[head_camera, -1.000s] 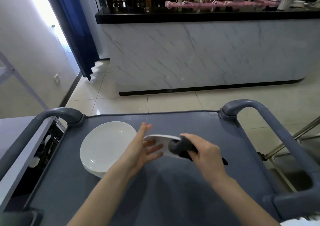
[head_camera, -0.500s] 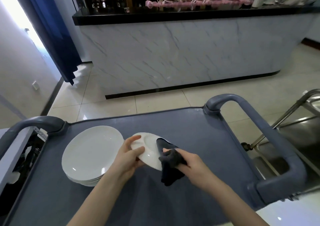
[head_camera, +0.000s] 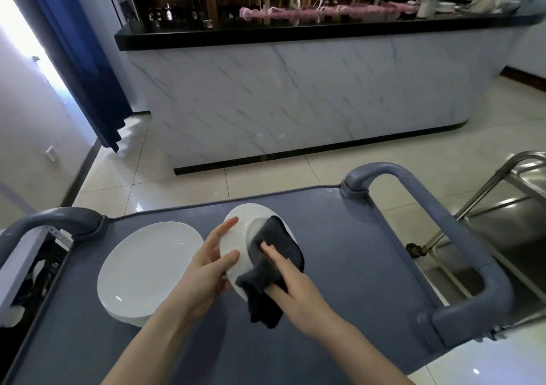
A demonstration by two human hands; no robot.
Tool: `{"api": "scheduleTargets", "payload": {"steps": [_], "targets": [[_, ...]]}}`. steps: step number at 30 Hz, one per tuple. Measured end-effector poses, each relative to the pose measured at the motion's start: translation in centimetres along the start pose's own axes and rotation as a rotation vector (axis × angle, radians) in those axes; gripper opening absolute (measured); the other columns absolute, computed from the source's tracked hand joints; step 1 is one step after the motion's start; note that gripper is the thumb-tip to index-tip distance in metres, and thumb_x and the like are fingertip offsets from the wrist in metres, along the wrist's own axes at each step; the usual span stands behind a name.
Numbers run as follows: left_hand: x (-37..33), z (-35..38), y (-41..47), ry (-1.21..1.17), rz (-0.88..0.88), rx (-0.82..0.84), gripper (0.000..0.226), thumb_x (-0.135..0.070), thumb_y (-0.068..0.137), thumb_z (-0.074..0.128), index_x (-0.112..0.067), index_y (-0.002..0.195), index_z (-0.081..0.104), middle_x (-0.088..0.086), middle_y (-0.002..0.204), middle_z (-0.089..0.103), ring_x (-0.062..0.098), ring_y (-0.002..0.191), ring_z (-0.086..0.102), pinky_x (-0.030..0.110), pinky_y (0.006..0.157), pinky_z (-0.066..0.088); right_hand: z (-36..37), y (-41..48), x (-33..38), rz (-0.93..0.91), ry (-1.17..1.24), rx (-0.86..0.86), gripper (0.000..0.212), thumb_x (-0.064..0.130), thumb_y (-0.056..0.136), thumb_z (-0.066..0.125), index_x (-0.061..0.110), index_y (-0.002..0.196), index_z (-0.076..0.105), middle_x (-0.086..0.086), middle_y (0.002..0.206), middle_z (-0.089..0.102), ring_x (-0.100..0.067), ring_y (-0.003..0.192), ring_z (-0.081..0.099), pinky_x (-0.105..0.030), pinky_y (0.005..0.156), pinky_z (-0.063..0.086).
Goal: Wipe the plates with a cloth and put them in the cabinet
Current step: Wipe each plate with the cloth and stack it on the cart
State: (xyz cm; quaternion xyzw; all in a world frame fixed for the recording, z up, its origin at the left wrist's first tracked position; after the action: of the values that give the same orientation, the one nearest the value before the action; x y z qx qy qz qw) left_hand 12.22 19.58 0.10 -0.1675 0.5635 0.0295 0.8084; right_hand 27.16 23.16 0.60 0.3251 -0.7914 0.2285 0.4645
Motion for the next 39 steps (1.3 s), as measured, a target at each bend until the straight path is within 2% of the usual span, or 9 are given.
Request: {"api": "scheduleTargets", "payload": {"steps": [3,5,13,19,23,29,32,37,39], "targets": [[-0.2,0.7,-0.1,0.03,0.005,0.043,0.059,-0.018,0.083,0.068,-0.046,0.134,0.059,0.019,0.117,0.07,0.036,0.094,0.058,0.047,0.083,0.051,-0.9,2.2,1.2,-0.058,-0.1,0.004,0.061,0.023,0.102,0.047,0.031,0.155,0.018,0.026,0.157,0.007,0.014,0.143,-0.004,-0.023,0.121,-0.003],[-0.3,0.8,-0.1,0.007,0.019,0.042,0.058,-0.017,0.082,0.069,-0.048,0.131,0.061,0.016,0.124,0.07,0.035,0.101,0.063,0.045,0.081,0.057,-1.7,3.1,1.3,-0.074,-0.135,-0.003,0.058,0.025,0.103,0.045,0.034,0.154,0.019,0.03,0.155,0.004,0.017,0.141,-0.007,-0.017,0.116,-0.007],[-0.2,-0.3,0.0,-0.026,0.01,0.018,0.059,-0.013,0.083,0.067,-0.044,0.133,0.062,0.006,0.11,0.073,0.025,0.086,0.065,0.038,0.07,0.059,-2.0,0.8,-1.5,-0.015,-0.097,-0.061,0.053,0.019,0.104,0.042,0.034,0.152,0.024,0.04,0.148,0.009,0.017,0.142,0.001,-0.024,0.122,-0.002],[0.4,0.5,0.3,-0.015,-0.035,0.045,0.06,-0.015,0.083,0.066,-0.047,0.134,0.06,0.007,0.12,0.073,0.03,0.102,0.071,0.042,0.08,0.061,1.1,-0.9,0.5,-0.17,-0.161,-0.006,0.063,0.017,0.098,0.043,0.048,0.146,0.017,0.041,0.152,0.005,0.011,0.145,-0.001,-0.013,0.116,-0.01],[0.1,1.6,0.7,0.005,-0.047,0.119,0.061,-0.015,0.086,0.065,-0.05,0.135,0.057,0.012,0.129,0.068,0.039,0.116,0.064,0.06,0.1,0.047,-2.3,2.5,0.4,-0.101,-0.114,-0.078,0.055,0.018,0.104,0.04,0.043,0.148,0.019,0.034,0.154,0.01,0.014,0.144,-0.001,-0.022,0.119,-0.005],[-0.7,1.9,1.3,-0.067,0.01,0.067,0.06,-0.012,0.081,0.068,-0.05,0.127,0.065,0.013,0.123,0.07,0.035,0.103,0.07,0.046,0.078,0.063,-5.5,2.8,-0.3,-0.012,-0.126,-0.122,0.054,0.016,0.104,0.04,0.039,0.149,0.02,0.024,0.158,0.012,0.01,0.145,0.0,-0.029,0.122,-0.004],[-0.5,2.0,1.4,-0.108,0.008,0.062,0.059,-0.01,0.081,0.067,-0.047,0.127,0.066,0.009,0.125,0.07,0.035,0.101,0.071,0.046,0.072,0.063,-5.4,0.5,-1.2,0.003,-0.064,-0.164,0.055,0.014,0.104,0.041,0.05,0.141,0.02,0.027,0.157,0.014,0.014,0.144,0.0,-0.031,0.123,-0.003],[-0.4,3.4,2.2,-0.119,0.003,0.052,0.055,-0.008,0.087,0.065,-0.047,0.125,0.067,0.01,0.132,0.063,0.036,0.106,0.068,0.043,0.069,0.062,-1.7,-2.4,-1.4,0.018,-0.239,-0.024,0.065,0.013,0.101,0.044,0.047,0.142,0.006,0.032,0.152,-0.005,0.008,0.144,-0.013,-0.035,0.121,-0.006],[-0.6,4.2,2.5,-0.101,0.007,0.053,0.055,-0.003,0.095,0.058,-0.049,0.124,0.067,0.014,0.134,0.062,0.035,0.102,0.067,0.041,0.065,0.062,-1.8,-2.4,-0.5,-0.002,-0.189,-0.088,0.063,0.013,0.102,0.044,0.047,0.143,0.011,0.034,0.153,0.001,0.015,0.141,-0.013,-0.031,0.12,-0.009]]}}
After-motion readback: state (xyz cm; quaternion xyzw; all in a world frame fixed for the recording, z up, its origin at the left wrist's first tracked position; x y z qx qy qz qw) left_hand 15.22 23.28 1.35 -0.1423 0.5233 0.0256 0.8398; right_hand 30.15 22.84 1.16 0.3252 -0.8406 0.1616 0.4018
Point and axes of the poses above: each hand's wrist, its own y-axis towards the middle knuckle, its own z-axis out of the palm, x = y × z, the point moved 9 cm from there along y, towards the middle knuckle
